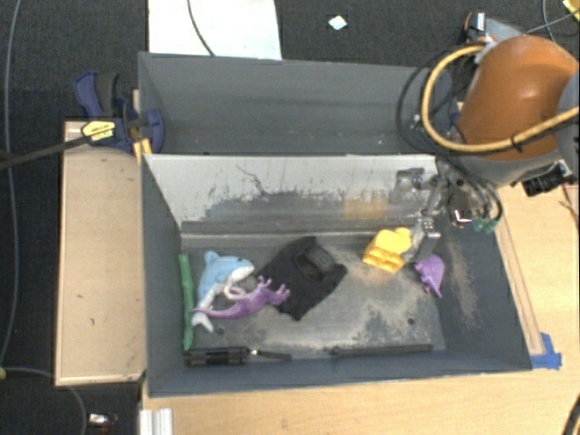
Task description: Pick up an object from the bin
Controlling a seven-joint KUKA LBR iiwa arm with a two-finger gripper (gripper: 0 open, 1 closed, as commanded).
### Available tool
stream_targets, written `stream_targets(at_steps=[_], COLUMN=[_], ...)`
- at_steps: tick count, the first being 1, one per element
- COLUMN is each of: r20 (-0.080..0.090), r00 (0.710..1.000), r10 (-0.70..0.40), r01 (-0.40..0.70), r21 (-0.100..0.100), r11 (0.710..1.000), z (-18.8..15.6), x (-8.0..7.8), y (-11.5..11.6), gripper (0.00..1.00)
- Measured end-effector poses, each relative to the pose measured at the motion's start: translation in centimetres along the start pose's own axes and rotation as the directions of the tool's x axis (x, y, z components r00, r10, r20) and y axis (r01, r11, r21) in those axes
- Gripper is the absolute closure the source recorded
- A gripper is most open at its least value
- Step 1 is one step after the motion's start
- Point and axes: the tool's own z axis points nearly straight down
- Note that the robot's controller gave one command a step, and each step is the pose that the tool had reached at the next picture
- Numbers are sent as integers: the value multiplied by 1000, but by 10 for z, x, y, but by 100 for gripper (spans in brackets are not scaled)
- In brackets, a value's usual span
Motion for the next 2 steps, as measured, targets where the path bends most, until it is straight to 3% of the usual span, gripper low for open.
stream_targets(at_steps=[1,2], r20=[6,6], r00=[992,991], r10=[-123,-134], r01=[123,134], r21=[2,1], r11=[992,991], z=[-23,-24], x=[-13,-14], y=[-24,-25], gripper=[0,0])
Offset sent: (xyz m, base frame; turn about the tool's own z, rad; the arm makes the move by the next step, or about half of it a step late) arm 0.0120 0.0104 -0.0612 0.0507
